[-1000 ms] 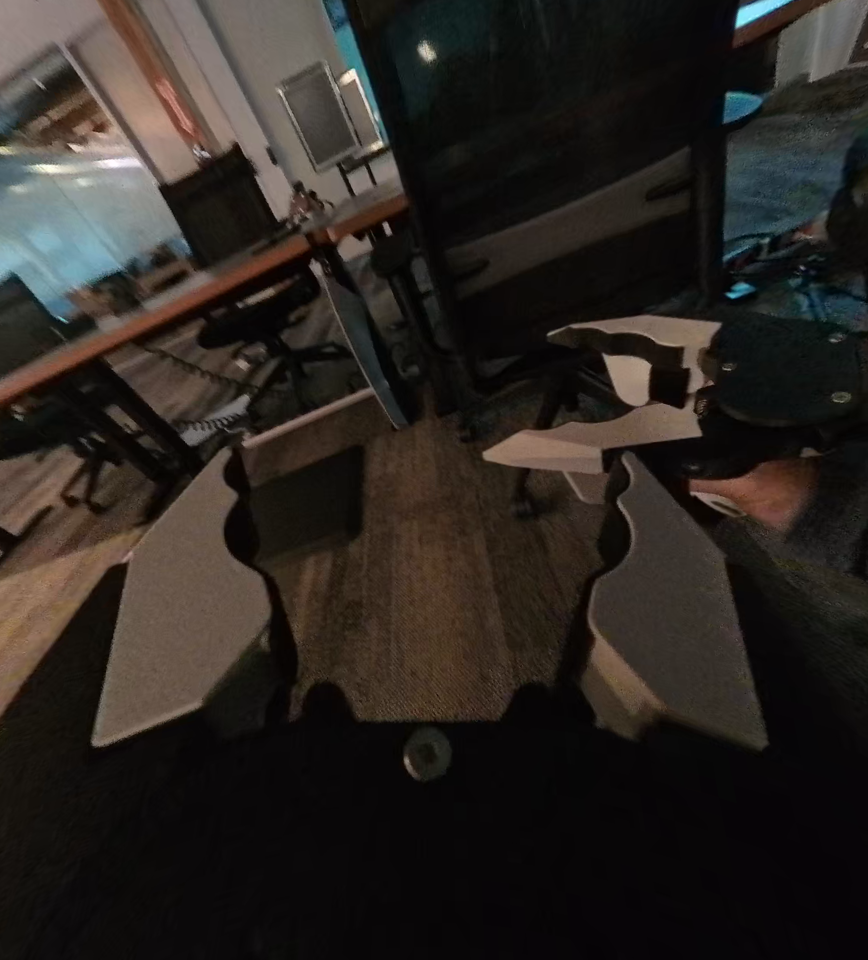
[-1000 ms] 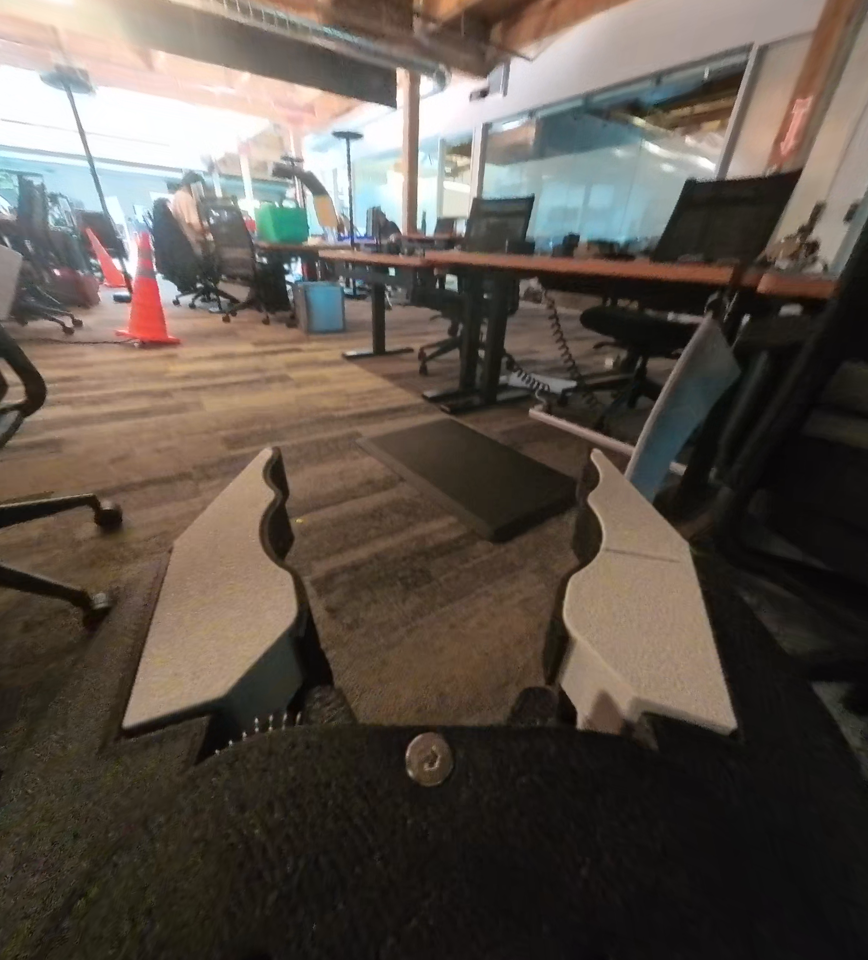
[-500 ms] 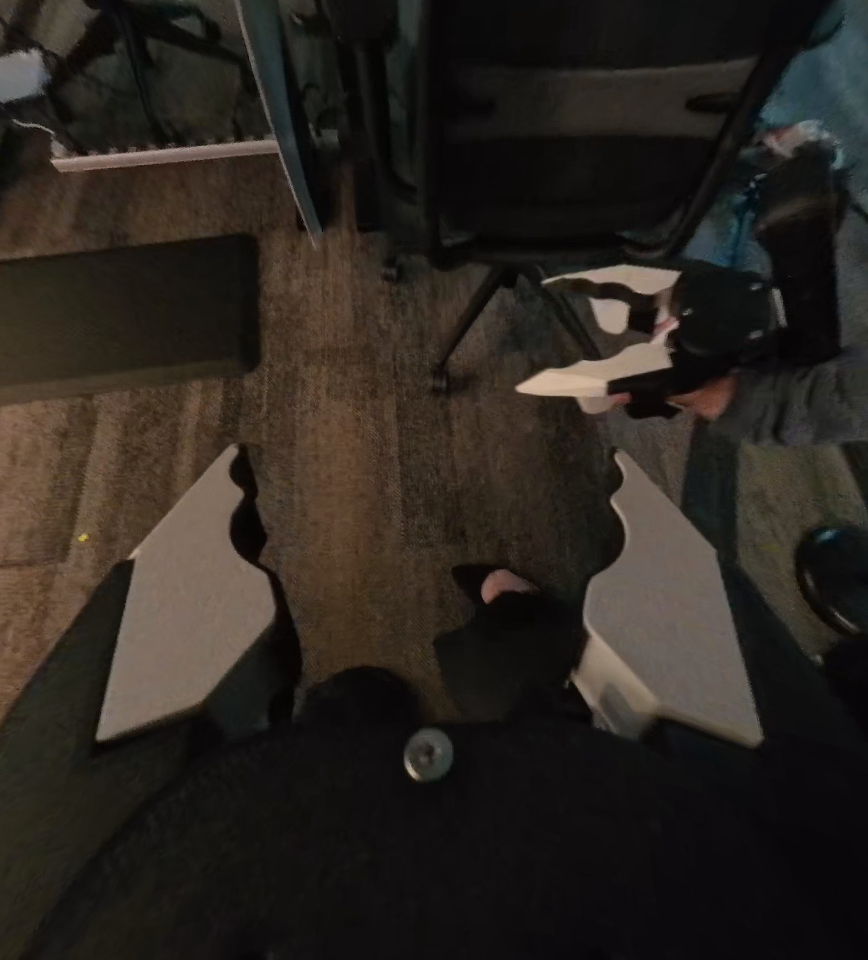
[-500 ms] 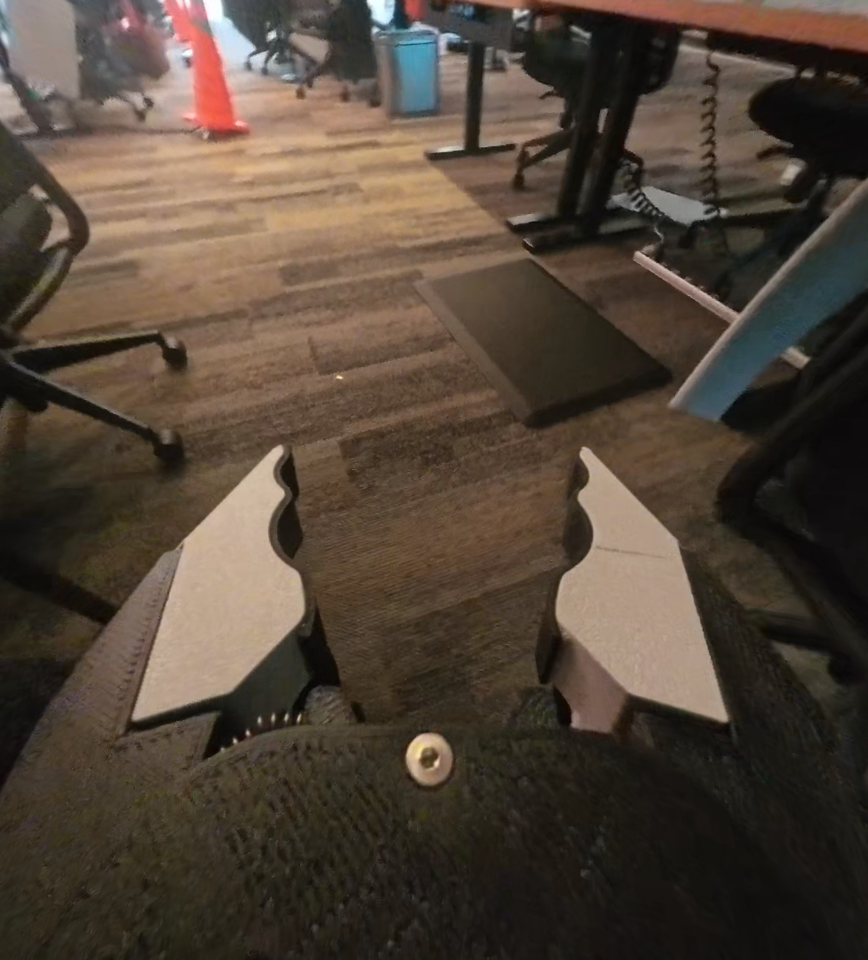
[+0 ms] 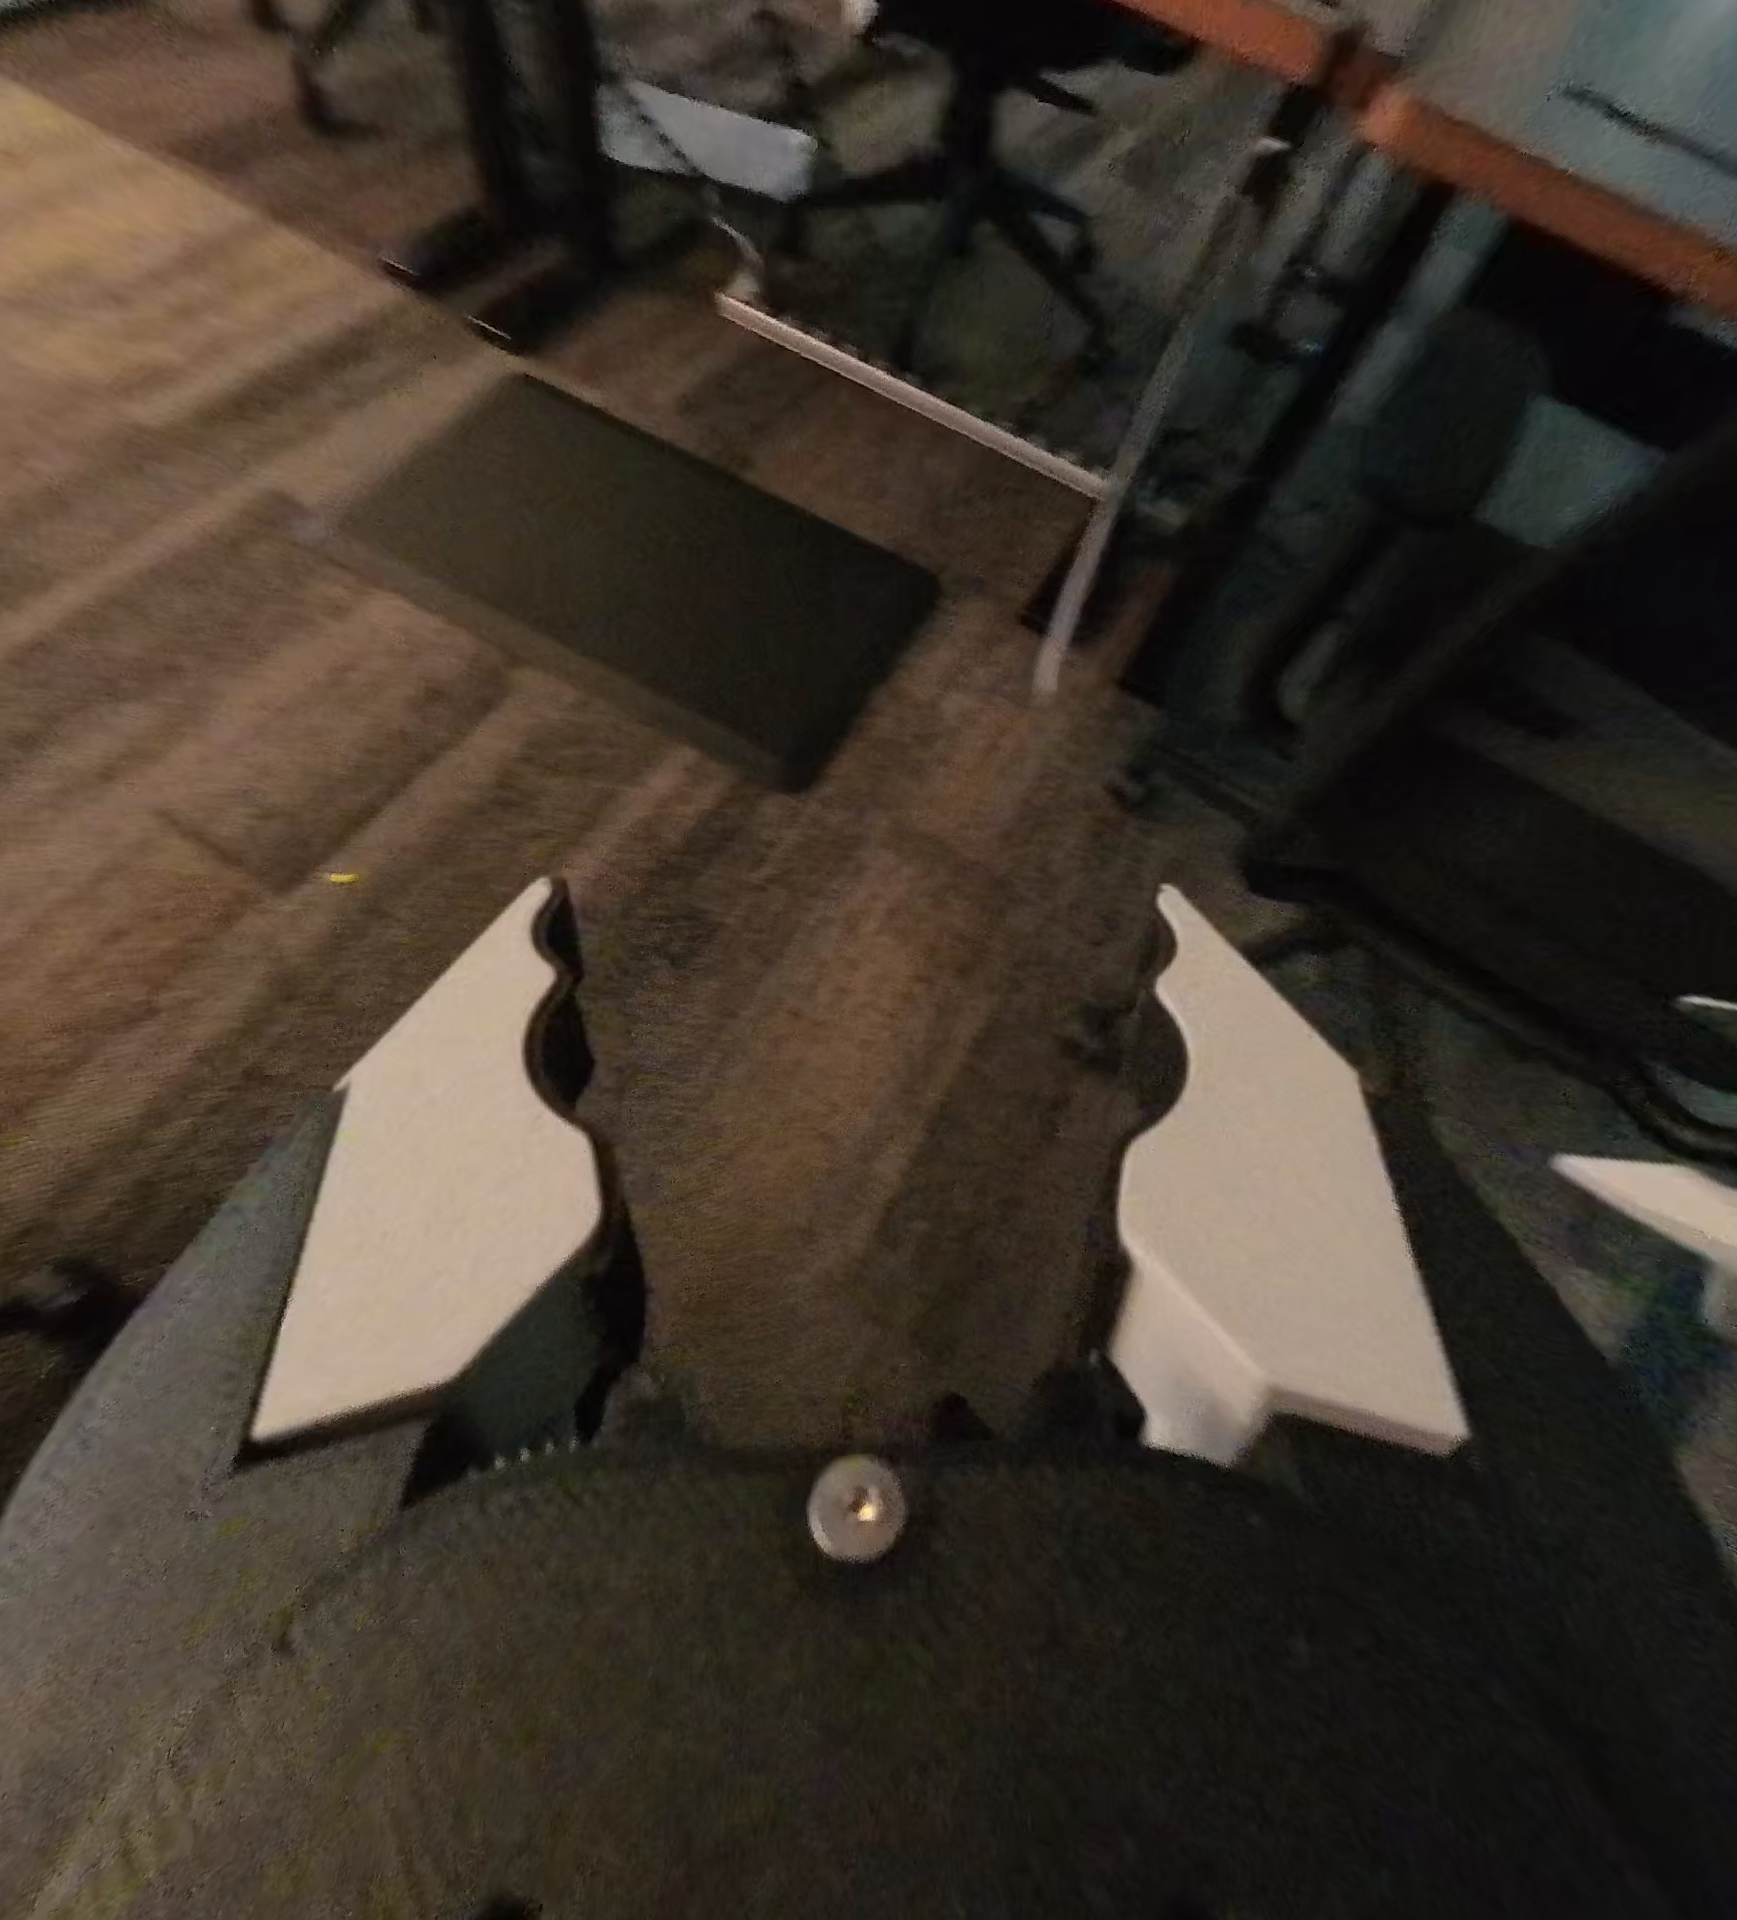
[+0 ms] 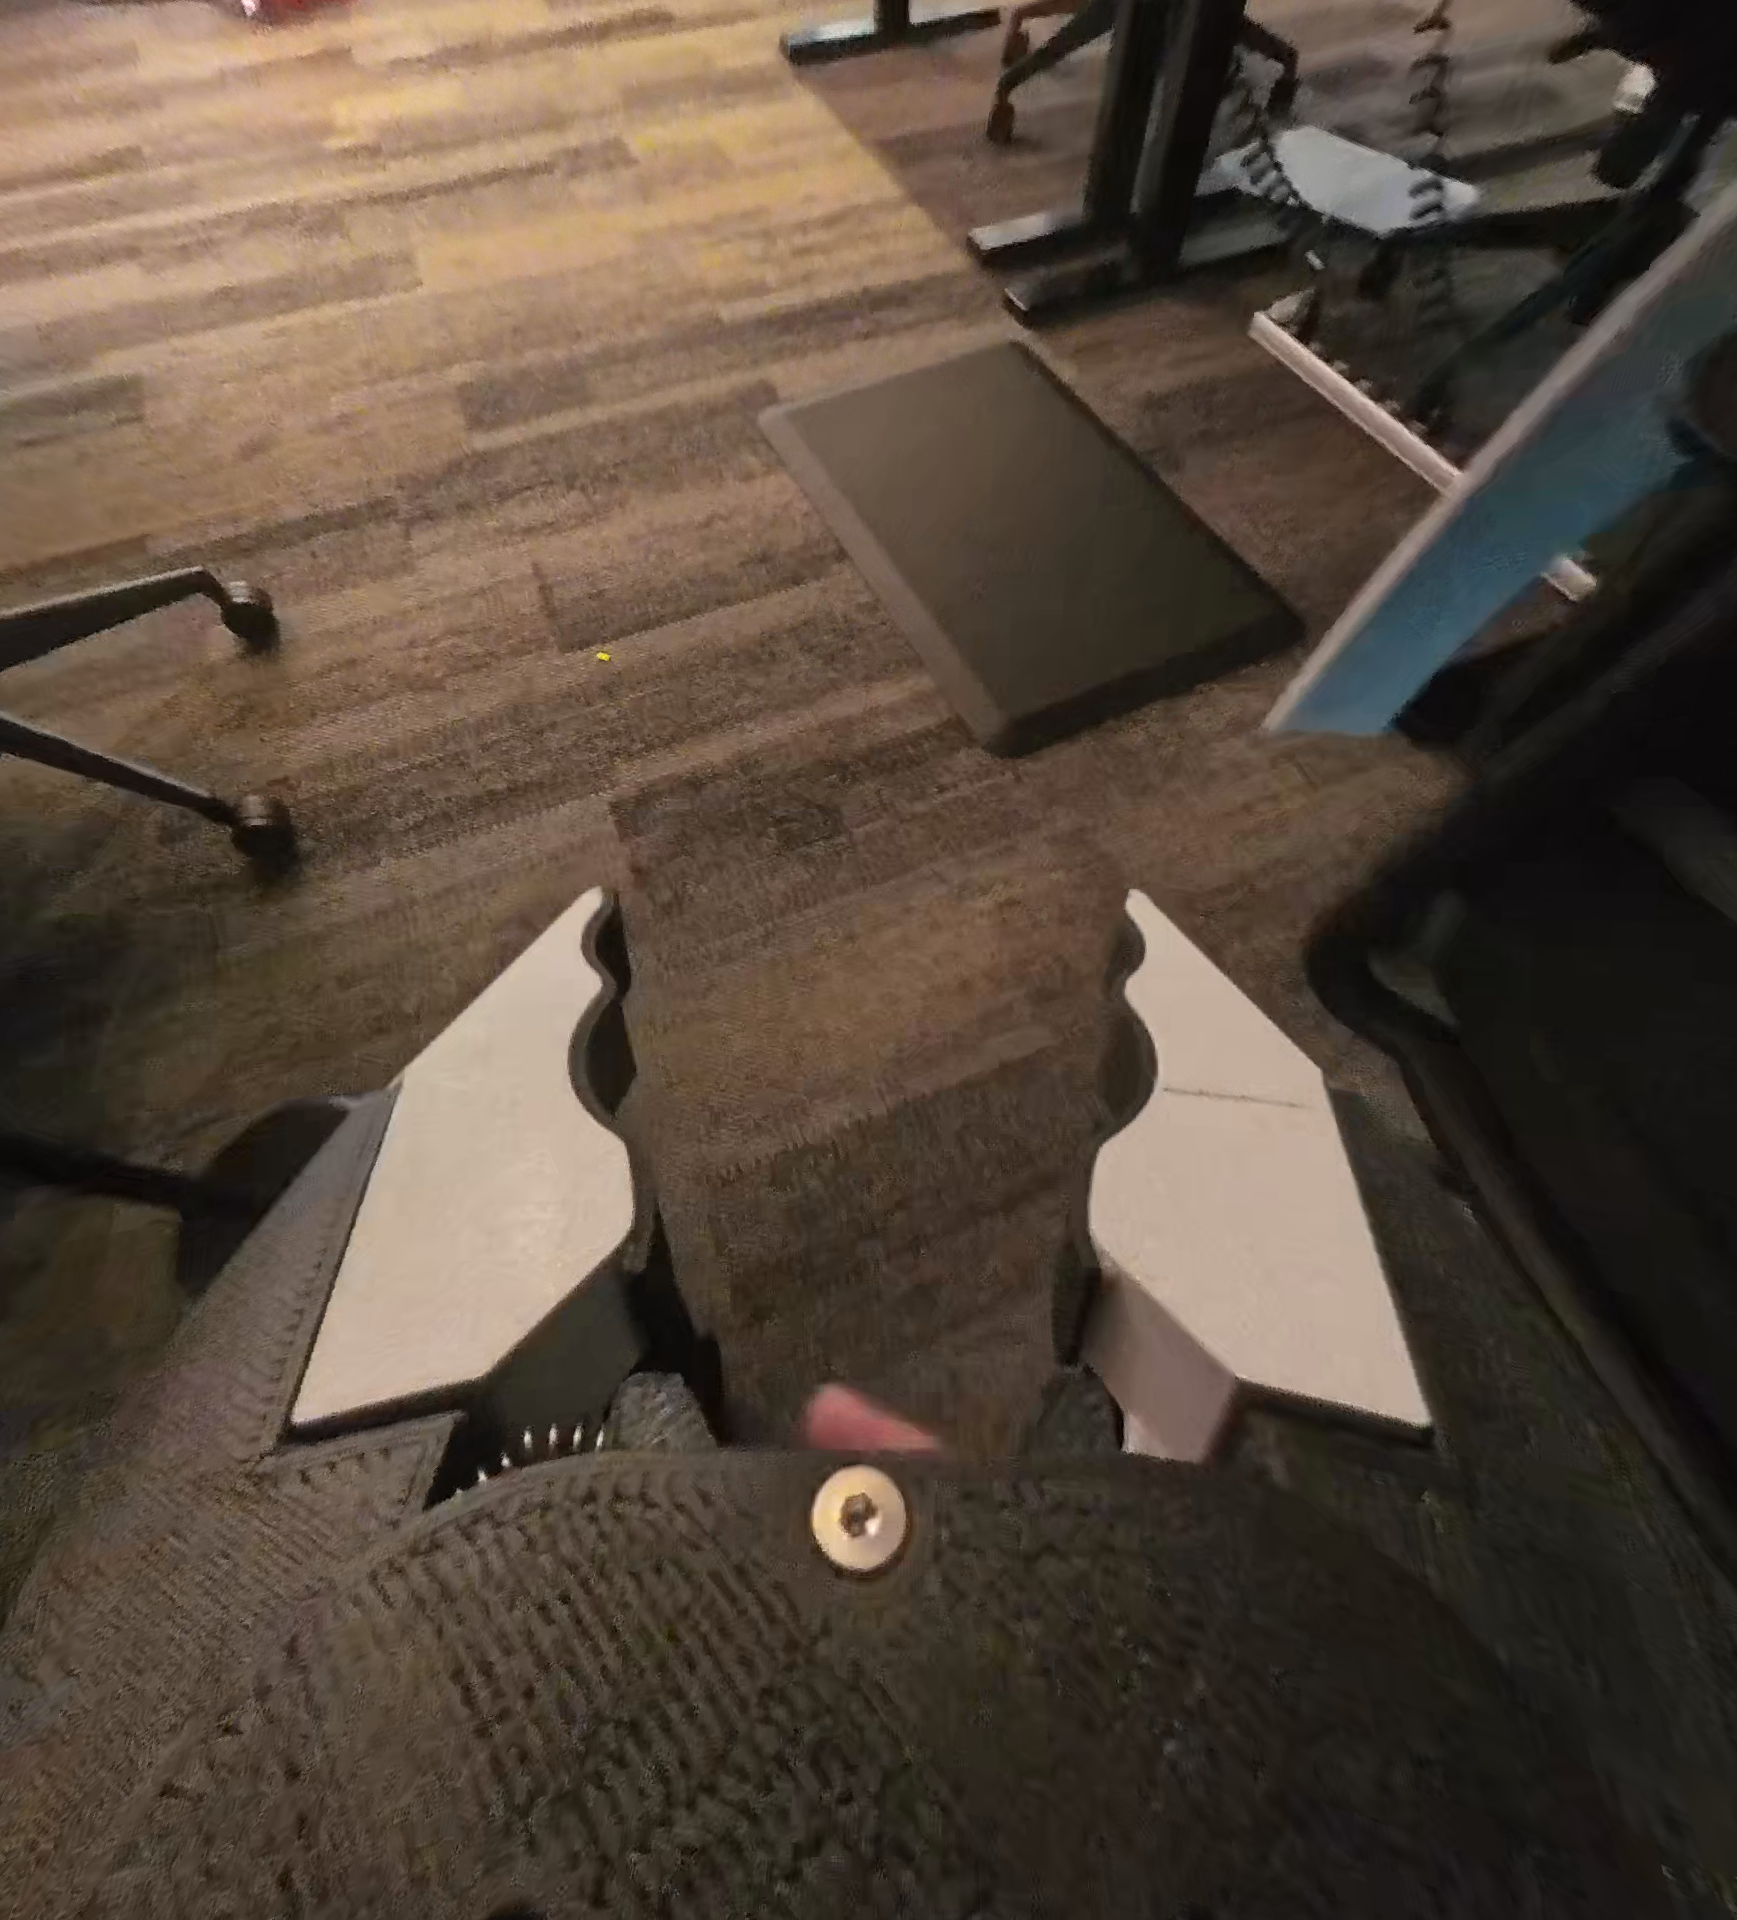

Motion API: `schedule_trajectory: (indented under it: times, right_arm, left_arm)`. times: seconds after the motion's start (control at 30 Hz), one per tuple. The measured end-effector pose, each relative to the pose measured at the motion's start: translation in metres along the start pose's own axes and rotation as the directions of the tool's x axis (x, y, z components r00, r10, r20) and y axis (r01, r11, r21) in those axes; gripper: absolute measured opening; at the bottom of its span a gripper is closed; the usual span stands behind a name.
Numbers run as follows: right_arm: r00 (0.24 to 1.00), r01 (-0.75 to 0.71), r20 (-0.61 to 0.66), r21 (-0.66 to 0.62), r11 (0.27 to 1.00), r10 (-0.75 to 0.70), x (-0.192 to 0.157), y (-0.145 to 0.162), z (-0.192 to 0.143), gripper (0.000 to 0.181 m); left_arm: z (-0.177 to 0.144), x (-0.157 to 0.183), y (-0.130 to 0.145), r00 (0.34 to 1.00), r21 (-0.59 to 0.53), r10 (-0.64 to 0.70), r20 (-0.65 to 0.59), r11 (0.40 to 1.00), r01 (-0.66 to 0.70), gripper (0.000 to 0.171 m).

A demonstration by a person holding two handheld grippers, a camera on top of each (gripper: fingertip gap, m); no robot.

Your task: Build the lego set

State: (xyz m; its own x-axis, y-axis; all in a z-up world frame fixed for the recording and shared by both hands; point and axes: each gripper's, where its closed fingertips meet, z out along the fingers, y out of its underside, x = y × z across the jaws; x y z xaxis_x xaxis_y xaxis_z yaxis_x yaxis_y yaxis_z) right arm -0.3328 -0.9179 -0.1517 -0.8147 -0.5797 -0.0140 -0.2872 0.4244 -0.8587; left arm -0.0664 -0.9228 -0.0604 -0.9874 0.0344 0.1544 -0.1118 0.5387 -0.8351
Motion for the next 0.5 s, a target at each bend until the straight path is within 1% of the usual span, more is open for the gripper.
schedule_trajectory:
  times: [0.03,0.07,0.1,0.13,0.17,0.23,0.3,0.33,0.37,0.4,0.43,0.5]
  right_arm:
    - [1.0,0.004,0.009,0.003,1.0,-0.004,-0.002,-0.005,0.016,0.09]
    - [1.0,0.01,0.018,0.006,1.0,-0.01,-0.005,-0.01,0.033,0.088]
    - [0.999,0.012,0.03,0.004,1.0,-0.012,-0.008,-0.014,0.051,0.085]
    - [0.999,0.004,0.043,-0.013,1.0,-0.003,-0.012,-0.017,0.067,0.078]
    - [0.998,-0.018,0.064,-0.045,0.999,0.021,-0.016,-0.018,0.082,0.068]
    - [0.99,-0.061,0.123,-0.102,0.993,0.074,-0.03,-0.024,0.111,0.054]
    - [0.984,-0.024,0.169,-0.139,0.99,0.048,-0.045,-0.035,0.142,0.05]
    - [0.979,0.016,0.202,-0.15,0.989,0.015,-0.054,-0.042,0.158,0.043]
    - [0.972,0.062,0.232,-0.154,0.986,-0.025,-0.062,-0.051,0.175,0.033]
    - [0.969,0.114,0.234,-0.147,0.983,-0.077,-0.066,-0.062,0.194,0.015]
    - [0.968,0.162,0.214,-0.122,0.979,-0.133,-0.067,-0.079,0.214,0.001]
    - [0.953,0.224,0.227,-0.075,0.972,-0.202,-0.081,-0.112,0.253,0.0]
  left_arm:
    - [-0.004,-0.026,-0.005,0.998,0.014,-0.007,0.069,1.0,0.007,0.103]
    - [-0.008,-0.051,-0.008,0.99,0.03,-0.042,0.133,0.999,0.038,0.102]
    - [-0.012,-0.074,-0.008,0.979,0.044,-0.086,0.183,0.996,0.079,0.099]
    - [-0.015,-0.095,-0.005,0.965,0.049,-0.123,0.233,0.992,0.115,0.097]
    - [-0.017,-0.113,0.002,0.951,0.036,-0.143,0.276,0.99,0.138,0.096]
    - [-0.02,-0.147,0.017,0.918,-0.009,-0.157,0.366,0.985,0.172,0.093]
    - [-0.02,-0.174,0.029,0.883,-0.007,-0.201,0.424,0.974,0.224,0.087]
    - [-0.018,-0.187,0.035,0.865,-0.001,-0.232,0.445,0.966,0.26,0.083]
    - [-0.016,-0.198,0.044,0.847,0.002,-0.262,0.463,0.956,0.295,0.069]
    - [-0.013,-0.21,0.054,0.825,0.0,-0.288,0.487,0.944,0.33,0.057]
    - [-0.012,-0.224,0.066,0.795,-0.008,-0.301,0.526,0.934,0.358,0.049]
    - [-0.008,-0.248,0.088,0.751,-0.037,-0.289,0.594,0.922,0.385,0.032]
